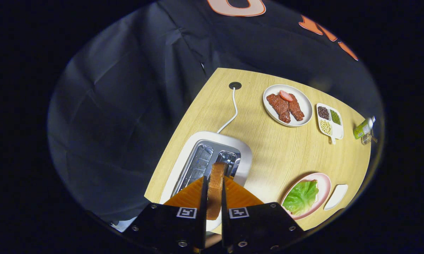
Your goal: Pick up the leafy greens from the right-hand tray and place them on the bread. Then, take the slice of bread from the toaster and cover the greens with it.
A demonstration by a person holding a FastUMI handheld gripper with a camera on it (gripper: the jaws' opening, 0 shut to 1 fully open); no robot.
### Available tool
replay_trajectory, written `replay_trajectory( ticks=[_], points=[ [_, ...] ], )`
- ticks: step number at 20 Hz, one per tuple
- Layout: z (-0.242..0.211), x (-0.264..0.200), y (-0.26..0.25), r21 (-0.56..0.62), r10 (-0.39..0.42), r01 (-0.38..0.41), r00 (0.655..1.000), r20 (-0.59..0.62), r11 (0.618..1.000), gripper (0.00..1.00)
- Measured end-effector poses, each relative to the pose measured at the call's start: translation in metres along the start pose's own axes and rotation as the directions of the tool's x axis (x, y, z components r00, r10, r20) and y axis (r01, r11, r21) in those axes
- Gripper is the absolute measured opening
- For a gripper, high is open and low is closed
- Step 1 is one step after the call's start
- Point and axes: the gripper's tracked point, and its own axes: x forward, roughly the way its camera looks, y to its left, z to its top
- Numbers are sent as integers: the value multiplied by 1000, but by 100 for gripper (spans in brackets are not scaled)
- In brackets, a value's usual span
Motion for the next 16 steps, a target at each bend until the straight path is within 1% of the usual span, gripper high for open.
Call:
replay_trajectory(
  ticks=[1,3,8,13,16],
  points=[
    [3,-9,0,12,20,-21,1000,17,1000,17],
    [7,-25,-3,29,51,-52,997,49,998,16],
    [10,-64,-8,74,174,-184,978,118,980,15],
    [1,-97,-24,91,235,-253,956,175,963,14],
    [-7,-108,-43,89,253,-275,947,199,957,14]
  ],
)
